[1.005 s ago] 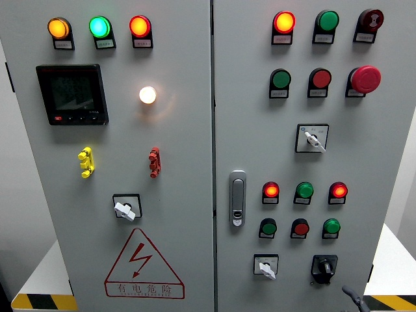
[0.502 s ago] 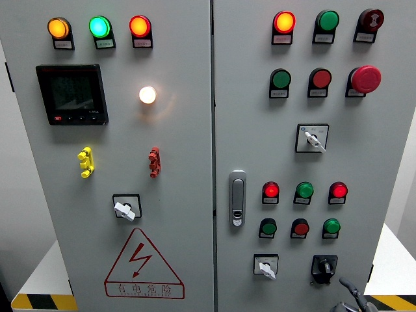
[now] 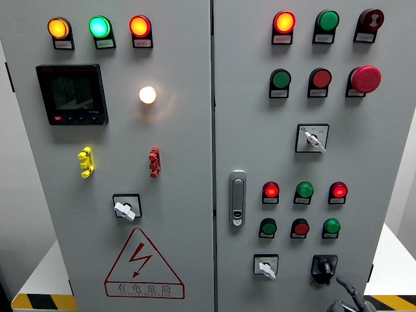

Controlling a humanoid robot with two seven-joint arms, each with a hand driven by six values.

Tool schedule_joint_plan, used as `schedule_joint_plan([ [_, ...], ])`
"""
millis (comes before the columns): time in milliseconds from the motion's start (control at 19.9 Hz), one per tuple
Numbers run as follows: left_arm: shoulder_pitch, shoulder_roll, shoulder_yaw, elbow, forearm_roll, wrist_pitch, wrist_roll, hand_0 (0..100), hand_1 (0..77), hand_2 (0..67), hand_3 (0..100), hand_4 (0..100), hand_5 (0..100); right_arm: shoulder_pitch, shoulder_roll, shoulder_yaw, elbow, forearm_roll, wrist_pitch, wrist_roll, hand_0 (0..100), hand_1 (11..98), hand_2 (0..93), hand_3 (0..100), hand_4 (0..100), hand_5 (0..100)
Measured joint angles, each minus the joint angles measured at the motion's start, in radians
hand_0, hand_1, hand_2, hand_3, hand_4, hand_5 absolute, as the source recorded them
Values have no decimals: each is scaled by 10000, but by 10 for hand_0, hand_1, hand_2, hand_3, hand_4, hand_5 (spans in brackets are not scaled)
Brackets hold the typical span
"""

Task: Trip black knob to open circuit
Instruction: 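Raise the right hand up toward the black rotary knob, then grip the black rotary knob with the right hand and twist it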

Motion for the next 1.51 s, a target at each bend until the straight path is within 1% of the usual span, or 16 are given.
schedule_joint_plan([
  [603,0,6,0,0,0,0,0,0,30,130,212,66,15,-69,0,-328,130,52,17,-114,1000,911,0,839,932,1000],
  [753,0,6,0,0,0,0,0,0,30,130,212,66,15,-67,-2,-408,129,211,39,-115,1000,909,0,840,931,1000],
  [1507,0,5,0,0,0,0,0,0,29,130,212,66,15,89,-3,-498,53,389,149,-120,1000,899,0,843,932,1000],
])
